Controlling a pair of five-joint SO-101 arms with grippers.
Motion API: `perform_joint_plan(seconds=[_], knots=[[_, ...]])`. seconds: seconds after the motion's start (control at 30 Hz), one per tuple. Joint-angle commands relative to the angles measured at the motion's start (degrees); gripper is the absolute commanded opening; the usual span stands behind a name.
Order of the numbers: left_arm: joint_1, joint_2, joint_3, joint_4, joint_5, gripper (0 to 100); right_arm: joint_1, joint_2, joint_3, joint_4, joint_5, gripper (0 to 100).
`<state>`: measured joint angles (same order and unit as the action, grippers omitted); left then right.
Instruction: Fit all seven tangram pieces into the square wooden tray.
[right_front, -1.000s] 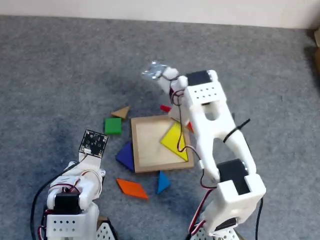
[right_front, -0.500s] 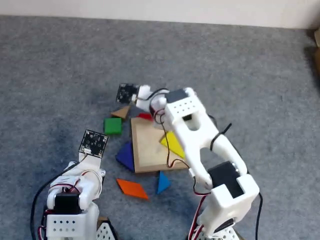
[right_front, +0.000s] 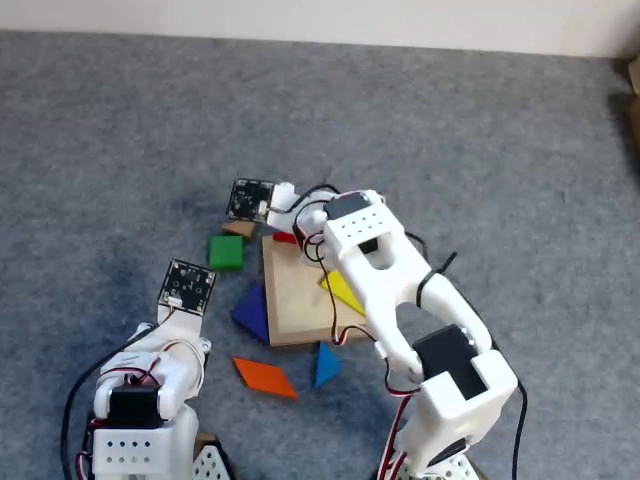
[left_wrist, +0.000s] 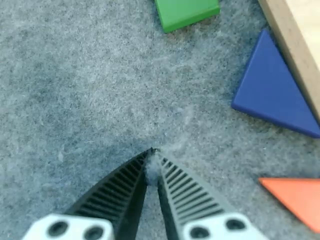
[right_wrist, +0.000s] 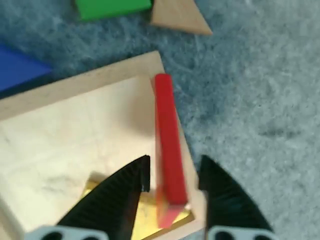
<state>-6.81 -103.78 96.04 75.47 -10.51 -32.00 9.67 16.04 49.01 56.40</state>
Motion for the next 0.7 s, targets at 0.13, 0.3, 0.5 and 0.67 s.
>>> perform_joint_plan(seconds=[0.13, 0.3, 0.5, 0.67], knots=[[-0.75, -0.66, 1.1, 0.18, 0.62, 0, -2.33, -6.9, -4.44, 11.38, -1.85, 19.0], [-0.75, -0.66, 1.1, 0.18, 0.62, 0, -3.47, -14.2, -4.88, 14.46, -1.76, 19.0], [-0.75, -0.66, 1.1, 0.18, 0.62, 0, -3.12, -17.19, -4.79, 14.46, -2.2, 19.0], [-0.75, -0.66, 1.1, 0.18, 0.62, 0, -3.12, -16.75, -4.97, 14.02, -9.67, 14.2]])
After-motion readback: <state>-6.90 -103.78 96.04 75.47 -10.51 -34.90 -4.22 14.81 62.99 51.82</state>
